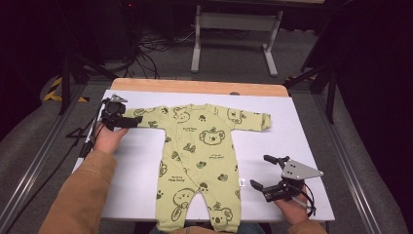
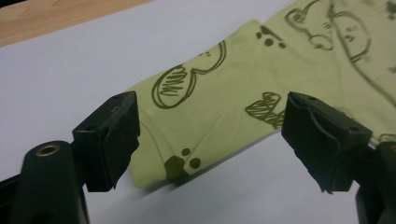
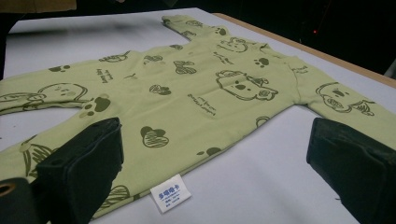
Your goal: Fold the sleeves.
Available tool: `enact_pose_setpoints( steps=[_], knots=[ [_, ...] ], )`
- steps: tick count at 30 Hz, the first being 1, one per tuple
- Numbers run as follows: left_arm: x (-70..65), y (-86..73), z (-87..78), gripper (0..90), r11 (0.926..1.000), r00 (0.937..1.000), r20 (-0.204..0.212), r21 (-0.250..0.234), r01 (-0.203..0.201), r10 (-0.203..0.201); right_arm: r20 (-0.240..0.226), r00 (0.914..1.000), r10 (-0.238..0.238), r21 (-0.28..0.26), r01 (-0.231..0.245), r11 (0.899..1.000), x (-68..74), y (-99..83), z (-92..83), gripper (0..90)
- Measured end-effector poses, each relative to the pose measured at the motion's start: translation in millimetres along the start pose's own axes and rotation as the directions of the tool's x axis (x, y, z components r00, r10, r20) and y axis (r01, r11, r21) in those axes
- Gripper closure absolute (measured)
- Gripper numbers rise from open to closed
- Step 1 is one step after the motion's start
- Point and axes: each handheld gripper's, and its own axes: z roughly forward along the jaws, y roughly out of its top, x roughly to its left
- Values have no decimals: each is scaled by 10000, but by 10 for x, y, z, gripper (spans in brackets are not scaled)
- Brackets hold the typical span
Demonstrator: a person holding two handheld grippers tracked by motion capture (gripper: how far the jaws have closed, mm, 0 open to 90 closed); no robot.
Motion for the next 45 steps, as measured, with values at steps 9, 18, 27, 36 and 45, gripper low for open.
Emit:
enact_pose_setpoints(
  steps=[9,18,27,36,45],
  knots=[
    [107,-33,114,273,9948,9951,-869,855,547,-472,-62,10000,-30,13,31,10000,12,-2,2,44],
    [252,-110,171,307,9745,9855,-799,1568,1604,-1494,-104,9999,-57,34,58,10000,20,-1,8,44],
    [317,-137,199,344,9536,9746,-316,2018,2234,-2217,-35,9999,-102,37,102,9999,24,-1,6,44],
    [318,-135,202,427,9445,9678,91,2207,2435,-2517,-16,9998,-173,79,173,9998,32,-3,15,45],
    [320,-122,147,549,9435,9656,163,2180,2497,-2593,-52,9998,-196,83,197,9998,36,-3,13,50]
  ],
)
